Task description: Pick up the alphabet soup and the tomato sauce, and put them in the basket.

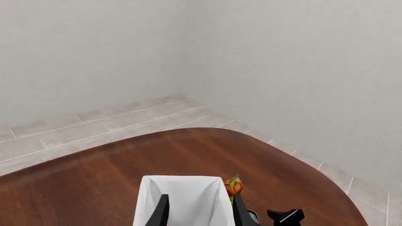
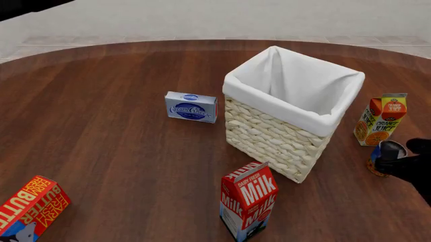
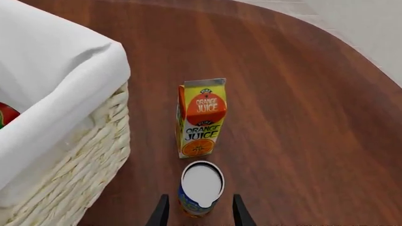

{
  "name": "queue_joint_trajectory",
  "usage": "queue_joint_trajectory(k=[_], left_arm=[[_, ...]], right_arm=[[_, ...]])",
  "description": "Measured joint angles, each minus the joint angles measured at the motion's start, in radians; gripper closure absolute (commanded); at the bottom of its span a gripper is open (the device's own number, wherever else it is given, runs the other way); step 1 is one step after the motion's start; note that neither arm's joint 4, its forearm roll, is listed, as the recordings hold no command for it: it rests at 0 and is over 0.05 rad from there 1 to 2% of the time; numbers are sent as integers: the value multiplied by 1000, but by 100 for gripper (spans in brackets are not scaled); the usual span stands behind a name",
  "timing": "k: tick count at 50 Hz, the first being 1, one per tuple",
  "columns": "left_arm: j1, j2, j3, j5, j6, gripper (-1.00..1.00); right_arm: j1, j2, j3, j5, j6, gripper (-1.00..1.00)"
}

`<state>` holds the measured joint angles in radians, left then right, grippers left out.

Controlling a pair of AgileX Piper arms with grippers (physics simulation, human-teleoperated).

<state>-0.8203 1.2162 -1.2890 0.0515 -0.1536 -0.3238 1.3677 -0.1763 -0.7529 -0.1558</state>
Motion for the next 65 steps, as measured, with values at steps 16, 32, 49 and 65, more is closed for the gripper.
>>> queue_joint_trajectory(k=[16,32,49,65], left_arm=[[0,2,0,0,-1,-100],[-1,3,0,0,-2,-100],[1,5,0,1,-2,-100],[1,10,3,-4,-4,-100]], right_arm=[[-5,108,-4,-76,-2,-100],[-10,203,-27,-129,-12,-100],[-12,287,-50,-179,-22,-100],[-16,360,-53,-247,-26,-100]])
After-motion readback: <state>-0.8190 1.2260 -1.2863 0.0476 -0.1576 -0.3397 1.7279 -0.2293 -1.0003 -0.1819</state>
